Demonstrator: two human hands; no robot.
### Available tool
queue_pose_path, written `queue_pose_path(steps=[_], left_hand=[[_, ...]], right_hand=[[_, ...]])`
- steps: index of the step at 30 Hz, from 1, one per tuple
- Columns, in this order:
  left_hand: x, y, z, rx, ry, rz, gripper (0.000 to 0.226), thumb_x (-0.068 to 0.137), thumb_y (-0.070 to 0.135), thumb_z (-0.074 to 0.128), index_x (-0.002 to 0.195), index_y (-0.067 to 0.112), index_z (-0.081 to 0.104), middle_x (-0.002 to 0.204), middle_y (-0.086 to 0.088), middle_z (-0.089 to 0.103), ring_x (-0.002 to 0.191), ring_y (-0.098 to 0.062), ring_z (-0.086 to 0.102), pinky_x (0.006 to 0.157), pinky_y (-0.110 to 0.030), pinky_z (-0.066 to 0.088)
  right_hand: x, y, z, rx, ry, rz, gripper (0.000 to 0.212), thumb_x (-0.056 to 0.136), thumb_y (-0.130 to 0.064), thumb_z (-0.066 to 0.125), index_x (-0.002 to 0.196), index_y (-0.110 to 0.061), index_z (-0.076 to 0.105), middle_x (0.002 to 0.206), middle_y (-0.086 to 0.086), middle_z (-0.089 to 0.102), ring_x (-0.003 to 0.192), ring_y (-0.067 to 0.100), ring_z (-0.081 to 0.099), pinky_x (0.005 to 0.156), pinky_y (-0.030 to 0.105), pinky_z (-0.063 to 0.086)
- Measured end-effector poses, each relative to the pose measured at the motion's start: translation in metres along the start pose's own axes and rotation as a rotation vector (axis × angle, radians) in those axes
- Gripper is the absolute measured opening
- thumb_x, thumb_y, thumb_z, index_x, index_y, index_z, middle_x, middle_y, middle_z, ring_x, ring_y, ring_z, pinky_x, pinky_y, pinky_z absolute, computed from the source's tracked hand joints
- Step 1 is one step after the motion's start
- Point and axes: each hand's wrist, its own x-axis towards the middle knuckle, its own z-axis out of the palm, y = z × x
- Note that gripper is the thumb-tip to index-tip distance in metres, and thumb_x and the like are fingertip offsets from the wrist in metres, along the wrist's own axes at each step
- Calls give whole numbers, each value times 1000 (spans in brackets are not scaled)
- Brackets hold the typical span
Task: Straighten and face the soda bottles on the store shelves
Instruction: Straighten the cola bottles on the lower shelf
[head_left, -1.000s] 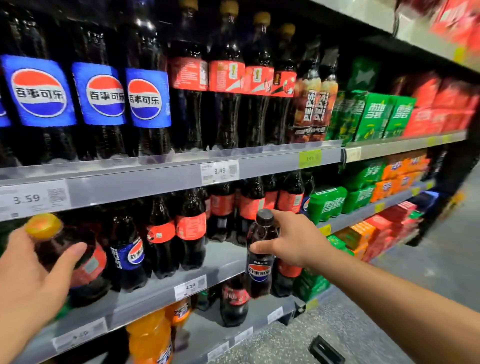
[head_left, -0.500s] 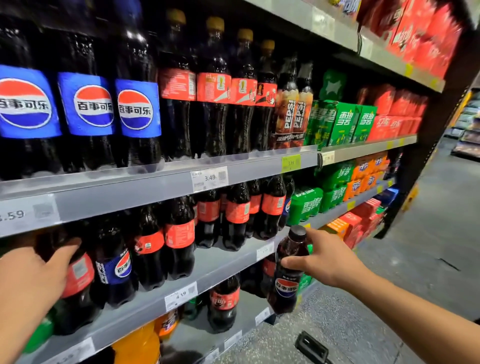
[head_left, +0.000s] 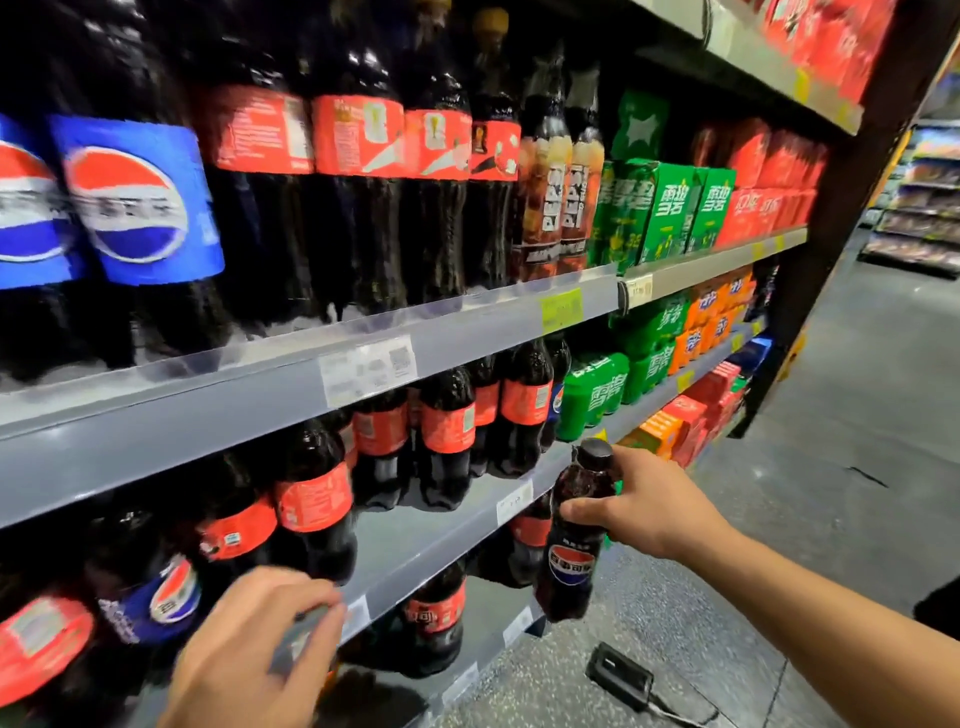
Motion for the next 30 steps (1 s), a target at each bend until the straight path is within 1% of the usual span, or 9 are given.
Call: queue_pose_path(steps=[4, 6, 9, 12, 15, 18, 22, 26, 30], left_hand=[[47, 39, 74, -63, -124, -55, 13, 83, 26, 66, 96, 26, 68, 97, 18, 60, 91, 4, 57, 84, -5, 38], [74, 55, 117, -135, -198, -166, 28, 82, 19, 71, 107, 31, 64, 103, 18, 58, 84, -1, 61, 79, -15, 47], [112, 78, 171, -188, -226, -282, 47, 81, 23, 73, 124, 27, 55, 114, 6, 59, 69, 0, 65, 75, -33, 55], [150, 91, 214, -136, -144, -376, 64, 77, 28, 75, 135, 21, 48, 124, 1, 56, 69, -1, 66, 81, -31, 51], [183, 104, 241, 7, -86, -474, 57, 73, 38, 78, 120, 13, 55, 113, -10, 61, 100, -26, 62, 79, -31, 43], [206, 109, 260, 104, -161, -540, 45, 68, 47, 80, 93, 12, 66, 94, -12, 70, 91, -32, 65, 66, -30, 44], [217, 97, 281, 237, -180, -570, 46, 67, 57, 75, 79, 13, 66, 80, -9, 68, 81, -31, 66, 61, -31, 48], [214, 93, 285, 289, -111, -518, 49, 68, 58, 73, 86, 14, 61, 69, -2, 61, 78, -30, 66, 57, -30, 45], [203, 96, 273, 193, -87, -449, 46, 66, 53, 77, 94, 23, 58, 85, 3, 67, 81, -20, 65, 63, -30, 50]], right_hand=[[40, 29, -9, 4, 19, -46, 54, 61, -61, 73, 107, -32, 66, 102, -8, 73, 96, 19, 68, 83, 38, 56], [61, 43, -19, 7, 29, -83, 55, 58, -63, 69, 102, -30, 66, 97, -8, 73, 94, 19, 67, 81, 36, 55], [86, 59, -38, 33, 3, -131, 42, 67, -54, 76, 99, -28, 66, 92, -10, 71, 88, 16, 65, 77, 32, 53], [109, 74, -53, 63, 2, -181, 35, 68, -51, 78, 93, -30, 65, 91, -11, 71, 87, 14, 65, 76, 30, 53], [129, 85, -62, 61, -14, -242, 32, 67, -52, 78, 89, -35, 63, 96, -10, 73, 94, 16, 66, 77, 29, 51], [143, 91, -66, 92, -19, -271, 39, 67, -52, 78, 99, -32, 67, 100, -10, 73, 97, 16, 65, 78, 29, 51], [157, 100, -63, 136, -47, -301, 43, 67, -53, 78, 103, -34, 67, 102, -11, 73, 99, 16, 65, 79, 31, 51], [170, 107, -60, 194, -50, -314, 39, 66, -52, 78, 100, -34, 67, 100, -14, 73, 96, 12, 66, 83, 34, 53], [180, 110, -54, 214, -36, -313, 40, 64, -53, 79, 98, -35, 66, 98, -16, 73, 95, 12, 66, 82, 32, 53]])
